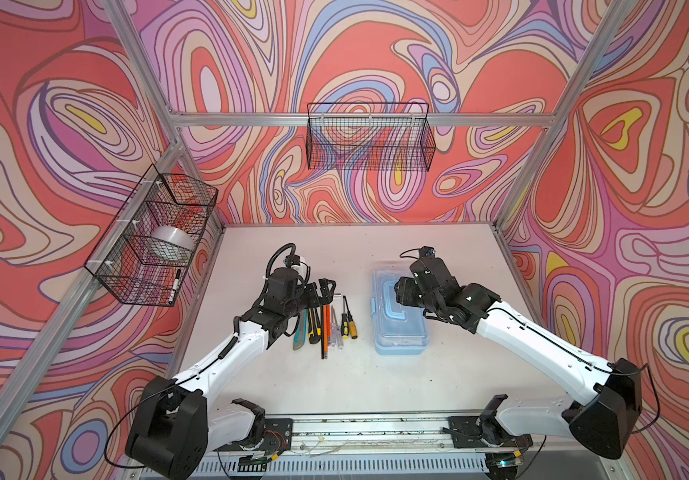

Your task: Pack the tool kit

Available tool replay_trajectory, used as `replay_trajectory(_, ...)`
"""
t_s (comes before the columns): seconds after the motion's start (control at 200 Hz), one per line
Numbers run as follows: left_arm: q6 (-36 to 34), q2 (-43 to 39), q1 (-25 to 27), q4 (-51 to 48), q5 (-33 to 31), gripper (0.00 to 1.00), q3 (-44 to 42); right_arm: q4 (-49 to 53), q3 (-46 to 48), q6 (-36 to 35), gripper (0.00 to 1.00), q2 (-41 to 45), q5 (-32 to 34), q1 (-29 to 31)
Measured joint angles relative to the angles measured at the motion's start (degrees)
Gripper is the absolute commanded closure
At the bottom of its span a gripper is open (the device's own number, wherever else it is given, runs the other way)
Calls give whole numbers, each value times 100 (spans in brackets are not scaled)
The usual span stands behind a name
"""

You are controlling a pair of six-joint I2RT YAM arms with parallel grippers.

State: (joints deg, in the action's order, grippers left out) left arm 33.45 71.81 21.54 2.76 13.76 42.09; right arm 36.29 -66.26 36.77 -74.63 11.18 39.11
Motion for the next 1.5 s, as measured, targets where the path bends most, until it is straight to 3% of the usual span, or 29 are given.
replay_trajectory(0.436,323,1222,791,304,616,5,282,-149,149,63,56,-398,-695,-2)
replay_trajectory(0.851,369,1740,957,505,684,6,601,-673,358,105,56,-942,-1252,-317)
replay_trajectory(1.227,367,2103,1058,520,728,6,789,-1329,625,275,57,-1056,-2612,-1047)
replay_trajectory(1.497,369,2323,1119,544,748,6,1001,-1099,483,273,57,-1147,-2986,-1134)
